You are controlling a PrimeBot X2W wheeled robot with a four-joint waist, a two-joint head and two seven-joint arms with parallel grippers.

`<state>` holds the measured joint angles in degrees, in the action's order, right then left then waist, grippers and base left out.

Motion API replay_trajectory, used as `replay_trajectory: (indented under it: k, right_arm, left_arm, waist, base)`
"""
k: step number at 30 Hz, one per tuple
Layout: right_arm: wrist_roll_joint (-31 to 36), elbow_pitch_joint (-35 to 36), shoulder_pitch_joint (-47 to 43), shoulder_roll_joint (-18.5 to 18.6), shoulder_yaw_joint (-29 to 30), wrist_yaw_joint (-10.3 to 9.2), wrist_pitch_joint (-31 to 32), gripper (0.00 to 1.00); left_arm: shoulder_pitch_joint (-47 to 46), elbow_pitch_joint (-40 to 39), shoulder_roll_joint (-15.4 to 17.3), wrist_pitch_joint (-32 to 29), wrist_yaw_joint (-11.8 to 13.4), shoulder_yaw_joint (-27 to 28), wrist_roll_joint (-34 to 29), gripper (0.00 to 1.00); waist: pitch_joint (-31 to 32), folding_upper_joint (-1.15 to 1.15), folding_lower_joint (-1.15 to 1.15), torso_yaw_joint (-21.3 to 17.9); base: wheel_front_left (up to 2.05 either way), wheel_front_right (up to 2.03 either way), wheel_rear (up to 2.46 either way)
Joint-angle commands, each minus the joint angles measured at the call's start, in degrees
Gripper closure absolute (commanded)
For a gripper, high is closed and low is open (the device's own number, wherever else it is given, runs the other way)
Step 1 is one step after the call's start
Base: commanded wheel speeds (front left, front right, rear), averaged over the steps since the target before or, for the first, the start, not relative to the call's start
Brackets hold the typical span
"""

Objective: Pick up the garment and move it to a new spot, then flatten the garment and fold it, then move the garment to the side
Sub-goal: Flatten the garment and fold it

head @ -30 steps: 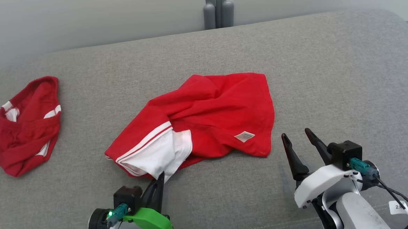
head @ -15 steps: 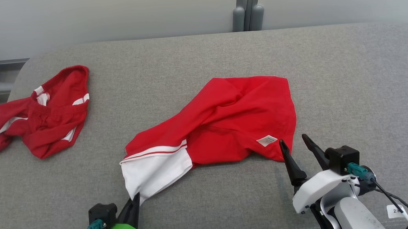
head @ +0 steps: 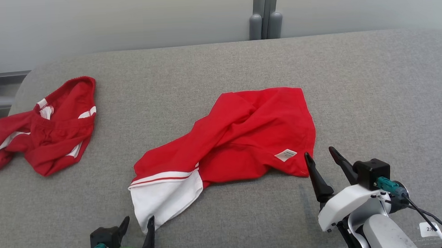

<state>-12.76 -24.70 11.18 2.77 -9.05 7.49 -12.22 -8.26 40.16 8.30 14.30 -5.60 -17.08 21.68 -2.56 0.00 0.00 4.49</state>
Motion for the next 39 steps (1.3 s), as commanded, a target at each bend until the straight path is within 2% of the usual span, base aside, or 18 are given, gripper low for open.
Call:
replay_trajectory:
  k: [1,4,7,21,27,33,39]
  right_arm:
    - [0.26,0.02,-0.19,0.22,0.05,0.00,-0.43,0.00]
    - [0.39,0.26,-0.47,0.22,0.16,0.00,-0.51,0.00]
    - [0.61,0.51,-0.68,0.22,0.17,0.00,-0.51,0.00]
    - [2.14,1.84,-1.76,0.23,1.96,0.00,-0.57,0.00]
    - [3.79,2.72,-2.67,0.21,4.27,0.00,-0.86,0.00]
    - [4.96,3.89,-3.43,0.21,5.89,0.00,-0.10,0.00]
    - [5.40,4.84,-4.57,0.20,6.94,0.00,0.37,0.00]
  left_arm:
    - [-0.75,-0.48,0.31,0.57,0.51,0.29,-0.49,0.00]
    - [-0.25,-2.93,0.09,0.89,1.72,1.52,-1.26,0.00]
    - [1.22,-8.64,-0.16,0.85,3.22,3.62,-3.03,0.00]
    - [8.49,-30.23,-3.32,0.90,4.20,11.19,-10.33,0.00]
    - [11.19,-33.46,-4.31,0.90,5.34,14.18,-12.37,0.00]
    - [13.04,-33.15,-4.69,0.89,6.40,16.37,-13.71,0.00]
    - [14.19,-32.47,-4.24,0.90,5.80,17.74,-14.47,0.00]
  waist:
    - [0.18,0.00,0.00,0.16]
    - [0.56,0.00,0.00,0.47]
    - [0.92,0.00,0.00,0.65]
    - [3.15,0.00,0.00,-1.10]
    - [3.97,0.00,0.00,-3.09]
    - [4.54,0.00,0.00,-5.12]
    - [4.93,0.00,0.00,-6.22]
  base:
    - [0.00,0.00,0.00]
    - [0.00,0.00,0.00]
    - [0.00,0.00,0.00]
    - [0.00,0.00,0.00]
    - [0.00,0.00,0.00]
    - [0.00,0.00,0.00]
    - [0.00,0.00,0.00]
